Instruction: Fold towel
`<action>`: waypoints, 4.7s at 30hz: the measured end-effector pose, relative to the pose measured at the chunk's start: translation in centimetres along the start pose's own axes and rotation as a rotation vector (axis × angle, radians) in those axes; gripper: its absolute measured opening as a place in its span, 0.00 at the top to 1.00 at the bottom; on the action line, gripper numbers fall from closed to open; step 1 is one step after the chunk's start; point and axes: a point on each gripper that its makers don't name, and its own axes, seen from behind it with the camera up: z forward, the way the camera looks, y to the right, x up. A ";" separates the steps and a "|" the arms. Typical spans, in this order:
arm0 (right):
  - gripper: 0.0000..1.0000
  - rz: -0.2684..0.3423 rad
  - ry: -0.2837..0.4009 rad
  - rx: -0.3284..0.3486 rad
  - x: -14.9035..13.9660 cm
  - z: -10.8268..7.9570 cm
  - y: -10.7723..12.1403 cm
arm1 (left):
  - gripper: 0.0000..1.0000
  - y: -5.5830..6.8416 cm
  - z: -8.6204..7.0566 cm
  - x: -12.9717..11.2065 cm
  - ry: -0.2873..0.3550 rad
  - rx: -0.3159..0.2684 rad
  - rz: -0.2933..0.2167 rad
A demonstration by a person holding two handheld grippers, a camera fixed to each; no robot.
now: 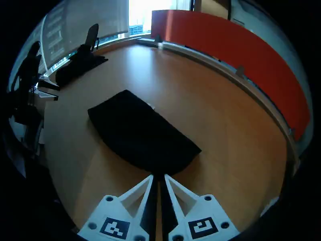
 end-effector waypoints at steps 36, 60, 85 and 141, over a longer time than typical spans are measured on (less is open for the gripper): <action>0.96 -0.263 0.116 0.107 14.0 1.4 -6.3 | 0.08 -1.3 -3.7 -0.4 0.059 0.026 -0.092; 0.96 -0.287 0.040 0.267 14.0 9.5 -14.5 | 0.08 -2.5 -4.5 -1.3 0.066 0.061 -0.166; 0.39 -0.242 0.036 0.220 12.5 8.9 -13.5 | 0.08 -2.2 -4.6 -1.2 0.063 0.055 -0.162; 0.63 -0.073 -0.110 0.128 1.6 8.8 -11.5 | 0.08 -1.8 -4.4 -1.0 0.058 0.040 -0.141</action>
